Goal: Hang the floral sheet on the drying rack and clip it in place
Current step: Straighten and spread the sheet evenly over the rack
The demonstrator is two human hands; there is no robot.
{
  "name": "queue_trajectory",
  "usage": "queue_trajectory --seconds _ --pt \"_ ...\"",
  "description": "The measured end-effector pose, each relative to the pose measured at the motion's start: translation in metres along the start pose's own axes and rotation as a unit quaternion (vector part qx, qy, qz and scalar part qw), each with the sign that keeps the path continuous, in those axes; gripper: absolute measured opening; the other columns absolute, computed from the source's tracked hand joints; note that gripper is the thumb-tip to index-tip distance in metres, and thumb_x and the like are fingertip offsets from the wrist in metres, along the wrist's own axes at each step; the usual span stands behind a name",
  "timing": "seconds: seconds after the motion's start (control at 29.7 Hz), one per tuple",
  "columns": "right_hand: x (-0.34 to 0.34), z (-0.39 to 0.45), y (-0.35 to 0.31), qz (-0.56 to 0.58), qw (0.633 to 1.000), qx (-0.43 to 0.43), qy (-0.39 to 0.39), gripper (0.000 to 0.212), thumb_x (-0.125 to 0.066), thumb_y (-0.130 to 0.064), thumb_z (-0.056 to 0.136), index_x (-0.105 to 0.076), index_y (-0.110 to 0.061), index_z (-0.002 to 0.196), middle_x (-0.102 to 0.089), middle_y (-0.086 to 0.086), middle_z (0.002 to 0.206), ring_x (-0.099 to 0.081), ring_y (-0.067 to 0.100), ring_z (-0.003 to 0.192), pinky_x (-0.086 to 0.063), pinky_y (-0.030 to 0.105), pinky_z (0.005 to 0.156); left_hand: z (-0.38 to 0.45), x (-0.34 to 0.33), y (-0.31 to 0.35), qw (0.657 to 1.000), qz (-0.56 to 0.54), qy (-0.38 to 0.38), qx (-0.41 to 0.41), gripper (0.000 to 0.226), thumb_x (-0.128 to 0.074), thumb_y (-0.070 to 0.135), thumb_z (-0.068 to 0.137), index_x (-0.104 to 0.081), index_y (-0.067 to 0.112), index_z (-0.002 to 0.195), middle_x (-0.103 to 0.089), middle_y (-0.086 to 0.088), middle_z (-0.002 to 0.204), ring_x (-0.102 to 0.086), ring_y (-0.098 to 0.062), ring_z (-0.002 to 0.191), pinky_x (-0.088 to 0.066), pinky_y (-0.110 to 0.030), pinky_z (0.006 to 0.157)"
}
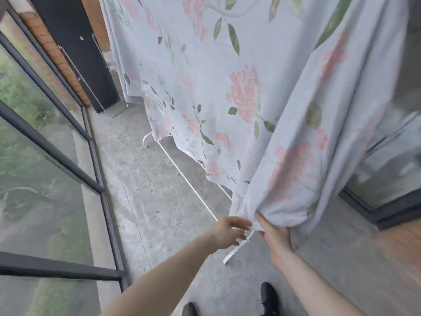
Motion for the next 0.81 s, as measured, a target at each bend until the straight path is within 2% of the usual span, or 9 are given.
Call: queue_trajectory --seconds 0.13,0.24,0.34,0.37,0.44,0.5,0.64,0.74,0.81 --pt "-0.005 -0.001 0.008 -0.018 0.993 0.018 0.114 0.023 -0.079 -0.030 0.089 -0.066 -0.018 0.076 -0.069 -0.009 0.079 -0.069 0.023 0.078 -0.059 0.045 0.085 0.003 0.039 -0.029 0.998 0.014 0.011 0.057 0.020 -0.064 0.013 0.095 -0.073 0.013 0.113 -0.069 -0.001 0.101 -0.069 -0.013 0.086 -0.057 -0.025 0.070" --pt "0.001 0.009 0.021 -0.037 0.981 0.047 0.186 0.032 -0.079 -0.034 0.084 -0.074 -0.003 0.089 -0.078 0.011 0.092 -0.075 0.034 0.092 -0.060 0.046 0.082 0.017 0.060 -0.042 0.995 0.025 0.040 0.083 0.021 -0.066 0.013 0.095 -0.070 0.009 0.115 -0.068 -0.003 0.100 -0.068 -0.016 0.084 -0.056 -0.028 0.067" --pt "0.008 0.013 0.021 -0.033 0.976 0.051 0.209 0.033 -0.074 -0.025 0.090 -0.073 0.007 0.086 -0.079 0.006 0.079 -0.075 0.023 0.082 -0.058 0.038 0.079 0.032 0.066 -0.034 0.996 0.021 0.057 0.072 0.020 -0.067 0.015 0.094 -0.067 0.012 0.114 -0.068 -0.004 0.107 -0.068 -0.017 0.086 -0.059 -0.033 0.075" --pt "0.008 0.013 0.017 -0.012 0.976 0.047 0.211 0.031 -0.070 -0.019 0.093 -0.071 0.009 0.082 -0.077 -0.001 0.072 -0.073 0.010 0.069 -0.057 0.032 0.076 0.039 0.065 -0.029 0.996 0.017 0.060 0.066 0.022 -0.067 0.016 0.094 -0.067 0.012 0.115 -0.069 -0.005 0.109 -0.069 -0.016 0.086 -0.060 -0.035 0.077" --pt "0.008 0.011 0.012 0.035 0.979 0.039 0.197 0.027 -0.059 -0.007 0.100 -0.071 0.016 0.091 -0.075 0.004 0.086 -0.062 -0.007 0.048 -0.046 0.008 0.060 0.052 0.059 -0.020 0.996 0.002 0.063 0.055 0.026 -0.067 0.020 0.094 -0.065 0.013 0.119 -0.069 -0.004 0.114 -0.069 -0.017 0.087 -0.061 -0.036 0.078" --pt "0.013 0.011 0.013 0.071 0.972 0.052 0.217 0.028 -0.052 -0.001 0.104 -0.068 0.022 0.106 -0.070 0.026 0.107 -0.067 0.011 0.064 -0.034 -0.003 0.050 0.062 0.047 -0.013 0.997 -0.006 0.051 0.051 0.026 -0.066 0.024 0.096 -0.061 0.015 0.120 -0.066 -0.003 0.116 -0.068 -0.018 0.090 -0.062 -0.037 0.079" --pt "0.011 0.023 0.024 0.076 0.969 0.044 0.231 0.034 -0.050 -0.009 0.106 -0.070 0.018 0.107 -0.071 0.034 0.110 -0.070 0.038 0.103 -0.034 0.013 0.060 0.086 0.028 -0.020 0.991 -0.077 0.022 0.104 0.036 -0.066 0.043 0.098 -0.055 0.017 0.121 -0.062 -0.002 0.118 -0.066 -0.021 0.102 -0.062 -0.042 0.087" --pt "0.011 0.031 0.031 0.025 0.966 0.045 0.253 0.034 -0.050 -0.013 0.106 -0.071 0.013 0.109 -0.073 0.028 0.114 -0.074 0.026 0.091 -0.041 0.005 0.054 0.108 0.012 -0.033 0.978 -0.141 0.011 0.155 0.047 -0.066 0.055 0.095 -0.058 0.017 0.122 -0.063 -0.002 0.122 -0.069 -0.024 0.105 -0.063 -0.040 0.086" --pt "0.011 0.033 0.041 0.005 0.968 0.035 0.249 0.029 -0.051 -0.018 0.103 -0.070 0.000 0.113 -0.074 0.019 0.115 -0.074 0.016 0.082 -0.053 0.022 0.059 0.122 -0.001 -0.036 0.973 -0.175 0.014 0.152 0.040 -0.073 0.048 0.092 -0.063 0.016 0.114 -0.068 -0.001 0.110 -0.071 -0.019 0.092 -0.063 -0.036 0.082"
Point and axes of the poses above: each hand's wrist, its own z-axis towards the middle knuckle, its own x-axis out of the back of the hand, y = z × x, the point moved 5 cm from there along z, towards the middle knuckle
